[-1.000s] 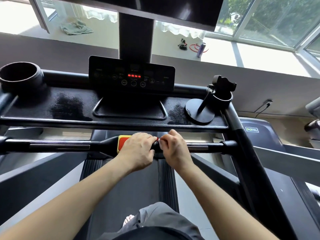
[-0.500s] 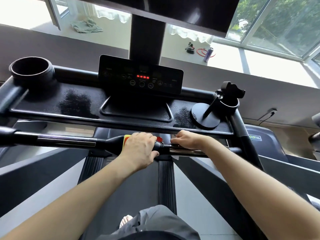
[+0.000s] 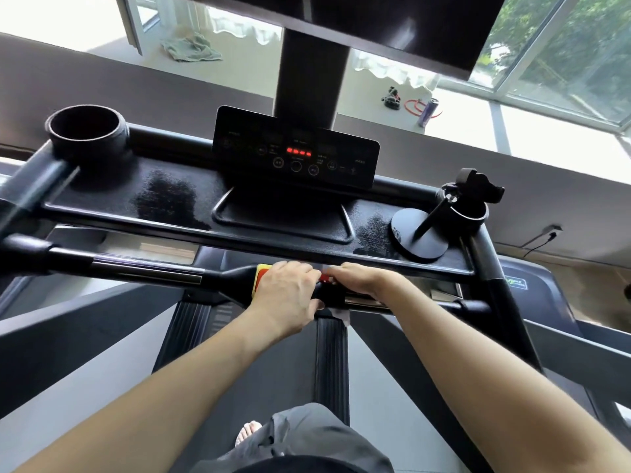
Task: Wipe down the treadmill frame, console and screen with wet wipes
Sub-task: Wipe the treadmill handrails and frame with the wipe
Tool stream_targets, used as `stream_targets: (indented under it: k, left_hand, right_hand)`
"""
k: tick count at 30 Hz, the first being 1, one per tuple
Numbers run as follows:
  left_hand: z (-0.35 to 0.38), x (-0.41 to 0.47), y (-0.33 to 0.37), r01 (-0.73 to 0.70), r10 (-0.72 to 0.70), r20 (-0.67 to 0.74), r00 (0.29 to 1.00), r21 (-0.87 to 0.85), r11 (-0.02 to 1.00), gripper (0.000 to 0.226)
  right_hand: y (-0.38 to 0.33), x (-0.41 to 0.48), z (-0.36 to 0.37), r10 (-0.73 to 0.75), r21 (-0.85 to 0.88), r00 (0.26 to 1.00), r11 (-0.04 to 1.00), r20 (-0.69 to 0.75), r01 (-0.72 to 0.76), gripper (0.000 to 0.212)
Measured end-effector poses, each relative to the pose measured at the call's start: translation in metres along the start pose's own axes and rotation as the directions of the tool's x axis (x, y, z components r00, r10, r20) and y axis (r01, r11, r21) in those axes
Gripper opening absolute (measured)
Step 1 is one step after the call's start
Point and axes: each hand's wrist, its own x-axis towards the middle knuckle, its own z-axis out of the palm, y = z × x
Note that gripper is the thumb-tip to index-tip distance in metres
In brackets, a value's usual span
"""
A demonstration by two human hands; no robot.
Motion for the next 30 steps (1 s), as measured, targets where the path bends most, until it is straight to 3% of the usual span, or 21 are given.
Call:
stream_targets:
  k: [6, 13, 16, 19, 22, 25, 27, 30]
  left_hand:
    - [0.004, -0.001, 0.000, 0.017, -0.018, -0.030, 0.999, -0.026, 1.000, 0.047]
    - [0.001, -0.001, -0.002, 0.025, -0.026, -0.013, 1.000, -0.050, 0.998, 0.053]
    - [0.002, -0.002, -0.003, 0.027, -0.028, -0.020, 0.999, -0.054, 0.998, 0.052]
    - [0.001, -0.001, -0.004, 0.026, -0.027, -0.015, 1.000, -0.063, 0.998, 0.054]
    - [0.001, -0.001, -0.004, 0.029, -0.030, -0.013, 0.999, -0.071, 0.997, 0.056]
    - [0.002, -0.002, -0.004, 0.028, -0.030, -0.024, 0.999, -0.081, 0.996, 0.054]
    - [0.003, -0.004, -0.004, 0.023, -0.026, -0.030, 0.999, -0.082, 0.996, 0.054]
    - [0.002, -0.004, -0.004, 0.026, -0.029, -0.026, 0.999, -0.089, 0.996, 0.053]
  right_hand:
    - [0.026, -0.005, -0.002, -0.101, -0.049, 0.974, 0.994, -0.203, 0.093, 0.039]
    - [0.017, -0.022, 0.012, -0.250, -0.199, 0.922, 0.960, -0.297, 0.196, 0.040]
    - [0.043, -0.036, 0.009, -0.258, -0.126, 0.902, 0.966, -0.346, 0.228, 0.030]
    - [0.059, -0.048, 0.001, -0.259, -0.158, 0.880, 0.964, -0.399, 0.212, 0.026]
    - [0.051, -0.040, 0.021, -0.326, -0.184, 0.825, 0.945, -0.462, 0.270, 0.024]
    - [0.059, -0.037, 0.040, -0.455, -0.321, 0.689, 0.890, -0.564, 0.324, 0.015]
    - [0.082, -0.042, 0.039, -0.466, -0.400, 0.612, 0.881, -0.640, 0.252, 0.013]
    - [0.102, -0.048, 0.035, -0.321, -0.413, 0.545, 0.909, -0.774, -0.050, 0.025]
